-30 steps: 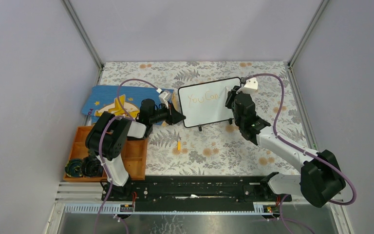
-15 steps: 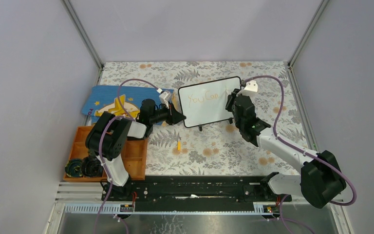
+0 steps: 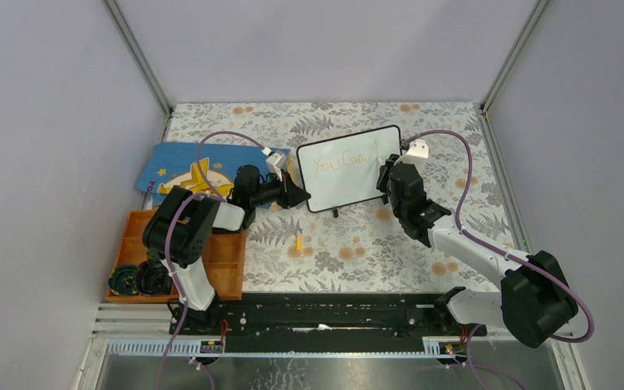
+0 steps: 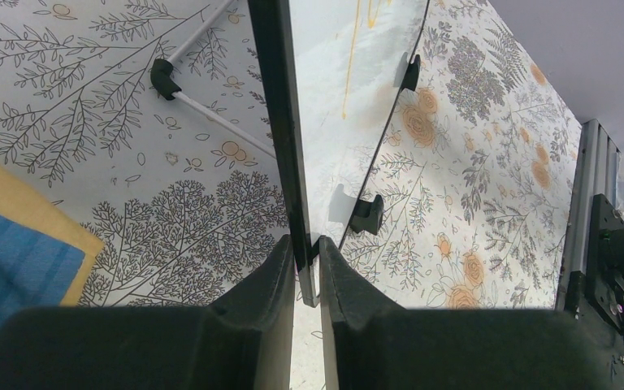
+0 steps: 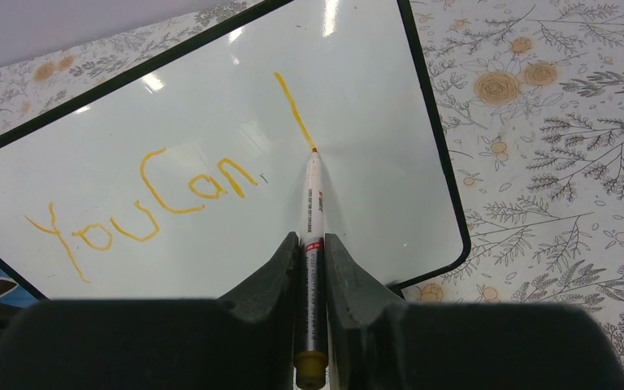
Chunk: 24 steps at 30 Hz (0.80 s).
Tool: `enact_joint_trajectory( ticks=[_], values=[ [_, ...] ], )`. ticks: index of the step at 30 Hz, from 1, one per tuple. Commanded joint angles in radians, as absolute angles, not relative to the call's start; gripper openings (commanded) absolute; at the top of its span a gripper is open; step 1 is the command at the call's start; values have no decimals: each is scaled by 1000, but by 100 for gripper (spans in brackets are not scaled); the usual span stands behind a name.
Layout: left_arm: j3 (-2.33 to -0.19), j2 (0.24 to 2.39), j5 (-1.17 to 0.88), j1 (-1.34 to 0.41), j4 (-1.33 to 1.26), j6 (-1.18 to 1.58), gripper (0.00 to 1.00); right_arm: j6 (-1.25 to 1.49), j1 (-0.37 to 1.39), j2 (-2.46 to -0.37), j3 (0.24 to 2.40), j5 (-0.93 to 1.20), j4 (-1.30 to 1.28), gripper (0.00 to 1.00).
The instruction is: Write a sentence on the whiteboard
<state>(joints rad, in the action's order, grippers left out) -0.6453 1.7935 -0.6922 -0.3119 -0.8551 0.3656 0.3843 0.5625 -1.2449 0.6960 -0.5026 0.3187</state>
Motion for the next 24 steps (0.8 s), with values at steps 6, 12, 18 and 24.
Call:
enact_joint_trajectory(
  ticks=[6, 12, 18, 24],
  values=[
    [-658, 1782, -664, -313, -816, 328, 20, 395, 555, -1225, 716, -487, 319, 0],
    [-658, 1783, -664, -314, -813, 327, 20, 387, 556, -1237, 747, -491, 325, 0],
    [-659, 1781, -661, -317, -805, 321, 20, 381, 555, -1247, 771, -477, 332, 0],
    [-660, 1782, -661, -319, -802, 318, 20, 382, 555, -1245, 767, -462, 344, 0]
  ],
)
